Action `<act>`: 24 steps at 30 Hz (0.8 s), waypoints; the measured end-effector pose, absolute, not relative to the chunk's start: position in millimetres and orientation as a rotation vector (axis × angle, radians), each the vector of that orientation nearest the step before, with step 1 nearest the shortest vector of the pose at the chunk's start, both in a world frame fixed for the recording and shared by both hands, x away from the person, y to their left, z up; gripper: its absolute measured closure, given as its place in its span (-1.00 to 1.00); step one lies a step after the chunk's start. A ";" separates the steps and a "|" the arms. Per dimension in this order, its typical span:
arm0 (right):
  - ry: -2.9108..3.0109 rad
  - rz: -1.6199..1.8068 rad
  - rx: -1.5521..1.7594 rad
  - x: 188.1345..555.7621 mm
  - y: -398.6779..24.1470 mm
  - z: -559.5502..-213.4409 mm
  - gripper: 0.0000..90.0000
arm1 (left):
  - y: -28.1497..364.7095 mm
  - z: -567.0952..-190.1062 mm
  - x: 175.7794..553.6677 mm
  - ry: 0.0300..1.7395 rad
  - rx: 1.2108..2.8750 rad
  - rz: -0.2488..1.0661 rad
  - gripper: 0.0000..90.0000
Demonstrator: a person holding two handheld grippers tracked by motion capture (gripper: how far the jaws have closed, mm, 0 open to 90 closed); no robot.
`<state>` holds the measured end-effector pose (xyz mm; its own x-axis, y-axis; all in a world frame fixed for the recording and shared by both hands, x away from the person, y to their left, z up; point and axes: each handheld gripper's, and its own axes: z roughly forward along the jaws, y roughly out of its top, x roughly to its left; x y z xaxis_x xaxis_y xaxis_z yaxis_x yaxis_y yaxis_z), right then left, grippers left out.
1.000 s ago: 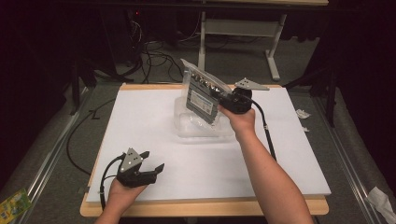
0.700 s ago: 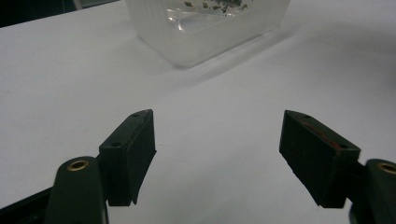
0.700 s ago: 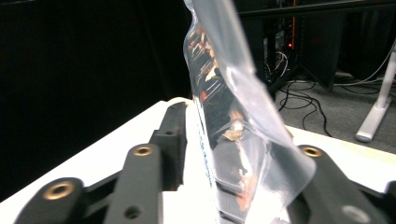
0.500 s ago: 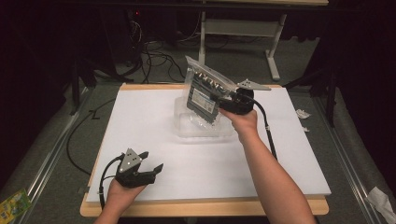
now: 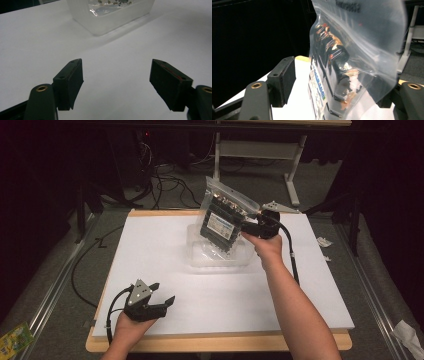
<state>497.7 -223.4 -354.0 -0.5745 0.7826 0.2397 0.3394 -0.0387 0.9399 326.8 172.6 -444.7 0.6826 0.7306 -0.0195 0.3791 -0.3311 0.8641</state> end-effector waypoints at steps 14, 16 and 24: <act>1.876 1.591 1.192 500.0 -230.7 -354.1 -0.39 | 174.8 -444.8 328.9 0.861 1.952 0.476 -0.40; 1.885 1.582 1.190 497.7 -231.4 -353.0 -0.45 | 174.7 -444.3 328.5 0.860 1.949 0.475 -0.40; 1.891 1.540 1.174 482.9 -242.6 -346.1 -0.63 | 173.5 -443.9 328.0 0.854 1.951 0.478 -0.40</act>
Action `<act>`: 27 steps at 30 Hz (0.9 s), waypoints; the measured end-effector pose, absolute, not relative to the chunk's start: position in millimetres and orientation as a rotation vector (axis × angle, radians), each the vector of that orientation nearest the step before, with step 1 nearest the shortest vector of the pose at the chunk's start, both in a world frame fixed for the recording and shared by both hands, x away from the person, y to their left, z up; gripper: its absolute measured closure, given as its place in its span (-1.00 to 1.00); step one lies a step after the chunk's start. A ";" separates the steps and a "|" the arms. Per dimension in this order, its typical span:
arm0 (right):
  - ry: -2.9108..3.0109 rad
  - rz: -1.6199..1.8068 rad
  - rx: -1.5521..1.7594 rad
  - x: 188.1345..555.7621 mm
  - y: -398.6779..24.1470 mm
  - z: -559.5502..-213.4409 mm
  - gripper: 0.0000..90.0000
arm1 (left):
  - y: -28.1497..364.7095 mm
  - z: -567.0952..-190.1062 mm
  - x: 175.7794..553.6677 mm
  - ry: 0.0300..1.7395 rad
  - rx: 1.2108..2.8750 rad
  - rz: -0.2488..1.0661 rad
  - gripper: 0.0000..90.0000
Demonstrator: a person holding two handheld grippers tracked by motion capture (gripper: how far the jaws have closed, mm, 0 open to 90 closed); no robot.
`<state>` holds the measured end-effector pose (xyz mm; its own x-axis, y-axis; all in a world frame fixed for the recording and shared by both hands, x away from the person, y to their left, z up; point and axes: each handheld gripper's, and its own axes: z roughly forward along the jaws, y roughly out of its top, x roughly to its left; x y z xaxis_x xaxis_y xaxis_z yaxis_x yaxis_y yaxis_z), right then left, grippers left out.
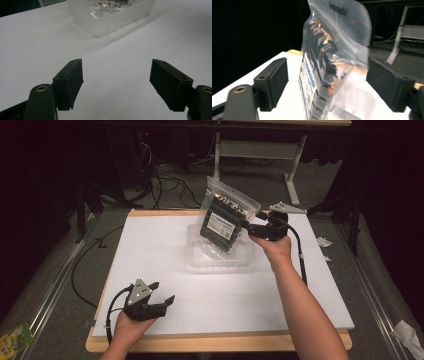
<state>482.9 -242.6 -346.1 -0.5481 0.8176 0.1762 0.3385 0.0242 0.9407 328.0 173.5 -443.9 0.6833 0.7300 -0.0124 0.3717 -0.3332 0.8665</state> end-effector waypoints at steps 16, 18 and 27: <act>1.913 1.407 1.184 404.2 -297.5 -360.1 -0.94 | 177.1 -445.9 327.0 0.870 1.970 0.478 -0.41; 1.924 1.391 1.188 387.9 -303.9 -365.0 -0.98 | 176.7 -446.5 327.1 0.872 1.972 0.483 -0.42; 1.922 1.376 1.202 320.2 -323.1 -392.7 -1.00 | 173.3 -448.0 324.4 0.875 1.974 0.469 -0.42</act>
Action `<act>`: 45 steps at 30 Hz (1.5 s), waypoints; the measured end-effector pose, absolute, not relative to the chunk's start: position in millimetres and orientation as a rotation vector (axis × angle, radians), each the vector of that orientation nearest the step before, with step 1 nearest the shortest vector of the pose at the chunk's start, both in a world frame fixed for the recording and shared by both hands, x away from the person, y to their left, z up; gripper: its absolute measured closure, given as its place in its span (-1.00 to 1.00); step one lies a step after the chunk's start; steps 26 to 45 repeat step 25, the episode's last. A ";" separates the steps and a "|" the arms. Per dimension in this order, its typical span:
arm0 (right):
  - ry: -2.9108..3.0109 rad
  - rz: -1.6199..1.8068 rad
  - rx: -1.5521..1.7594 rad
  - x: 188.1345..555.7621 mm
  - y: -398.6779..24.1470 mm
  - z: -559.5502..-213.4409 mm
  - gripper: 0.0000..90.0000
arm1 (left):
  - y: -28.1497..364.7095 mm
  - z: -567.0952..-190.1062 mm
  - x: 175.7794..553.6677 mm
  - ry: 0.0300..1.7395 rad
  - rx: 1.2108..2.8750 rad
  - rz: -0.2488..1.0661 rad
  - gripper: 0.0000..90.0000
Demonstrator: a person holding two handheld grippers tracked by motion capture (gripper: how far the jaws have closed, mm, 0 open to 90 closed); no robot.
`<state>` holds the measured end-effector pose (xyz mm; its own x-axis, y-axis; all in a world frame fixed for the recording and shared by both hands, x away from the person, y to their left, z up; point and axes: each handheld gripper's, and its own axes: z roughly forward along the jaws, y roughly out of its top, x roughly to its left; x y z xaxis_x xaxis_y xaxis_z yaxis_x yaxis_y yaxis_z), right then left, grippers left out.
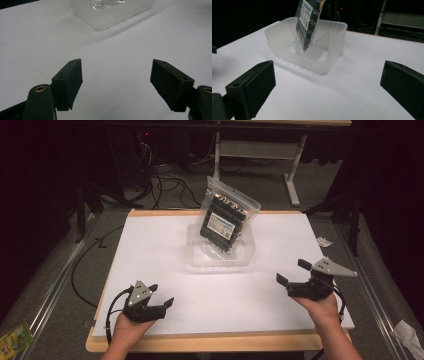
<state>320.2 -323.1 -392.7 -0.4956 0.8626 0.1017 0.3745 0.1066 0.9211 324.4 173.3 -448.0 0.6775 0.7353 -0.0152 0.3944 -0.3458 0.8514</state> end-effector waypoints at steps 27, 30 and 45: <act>1.902 1.359 1.263 289.5 -333.0 -441.1 -1.00 | 165.5 -450.1 324.6 0.874 1.995 0.433 -0.45; 1.902 1.359 1.263 289.5 -333.0 -441.1 -1.00 | 165.5 -450.1 324.6 0.874 1.995 0.433 -0.45; 1.902 1.359 1.263 289.5 -333.0 -441.1 -1.00 | 165.5 -450.1 324.6 0.874 1.995 0.433 -0.45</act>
